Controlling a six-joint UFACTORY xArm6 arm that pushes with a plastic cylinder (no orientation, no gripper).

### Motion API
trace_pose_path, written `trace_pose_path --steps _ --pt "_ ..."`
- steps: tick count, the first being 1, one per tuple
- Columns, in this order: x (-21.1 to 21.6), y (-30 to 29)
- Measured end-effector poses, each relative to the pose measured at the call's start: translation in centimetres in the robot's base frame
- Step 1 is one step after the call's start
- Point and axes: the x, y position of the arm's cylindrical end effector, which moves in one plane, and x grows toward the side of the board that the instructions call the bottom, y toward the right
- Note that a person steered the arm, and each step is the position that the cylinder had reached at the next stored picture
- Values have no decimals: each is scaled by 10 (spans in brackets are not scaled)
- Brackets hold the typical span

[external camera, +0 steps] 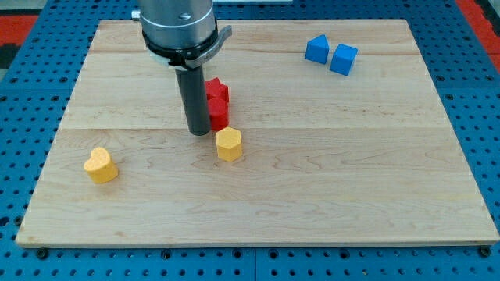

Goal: Push the yellow hexagon below the yellow heart

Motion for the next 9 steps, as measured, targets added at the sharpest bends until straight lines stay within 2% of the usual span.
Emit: trace_pose_path --steps 1,2,3,4,5,6,7,8,9 --pt "18 38" --pt "61 33" --pt "58 32" --pt "69 65" --pt "93 46" --pt "80 75" --pt "112 77" --pt "130 60" --pt "135 14"
